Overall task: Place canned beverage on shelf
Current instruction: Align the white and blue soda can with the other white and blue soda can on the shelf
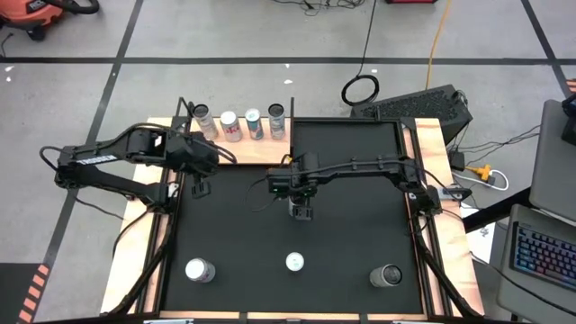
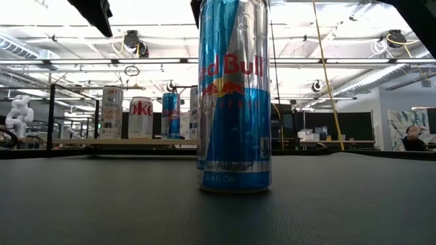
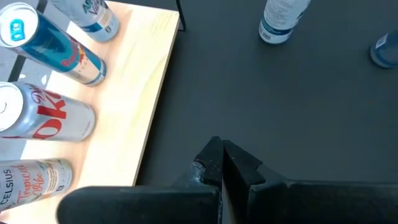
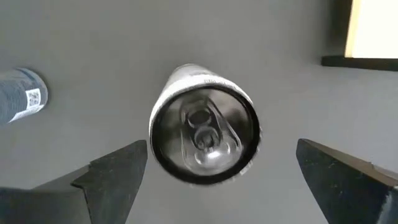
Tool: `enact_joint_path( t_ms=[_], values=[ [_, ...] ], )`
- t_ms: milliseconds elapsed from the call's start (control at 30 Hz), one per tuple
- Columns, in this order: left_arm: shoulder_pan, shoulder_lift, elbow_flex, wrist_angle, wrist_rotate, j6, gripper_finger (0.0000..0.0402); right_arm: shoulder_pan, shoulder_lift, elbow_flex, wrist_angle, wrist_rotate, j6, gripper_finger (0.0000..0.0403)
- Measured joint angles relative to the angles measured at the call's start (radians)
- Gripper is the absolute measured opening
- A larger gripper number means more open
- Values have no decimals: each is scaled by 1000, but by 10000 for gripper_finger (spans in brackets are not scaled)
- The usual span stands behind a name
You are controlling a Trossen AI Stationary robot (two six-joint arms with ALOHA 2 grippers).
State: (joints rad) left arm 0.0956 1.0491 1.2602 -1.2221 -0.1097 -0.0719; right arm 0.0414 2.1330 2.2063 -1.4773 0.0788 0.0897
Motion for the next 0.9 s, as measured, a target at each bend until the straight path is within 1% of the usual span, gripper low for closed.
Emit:
enact_joint_path(
  t_ms=[200, 533, 900],
  values=[
    [0, -32, 0, 1, 0, -1, 8, 0, 0, -18, 46, -3, 0, 394],
    [0, -38, 0, 1, -1, 0, 8, 0, 0, -131, 92, -5, -5, 394],
    [0, -38, 0, 2, -2, 0, 8, 0, 0, -144, 124, -5, -24, 393]
  ],
)
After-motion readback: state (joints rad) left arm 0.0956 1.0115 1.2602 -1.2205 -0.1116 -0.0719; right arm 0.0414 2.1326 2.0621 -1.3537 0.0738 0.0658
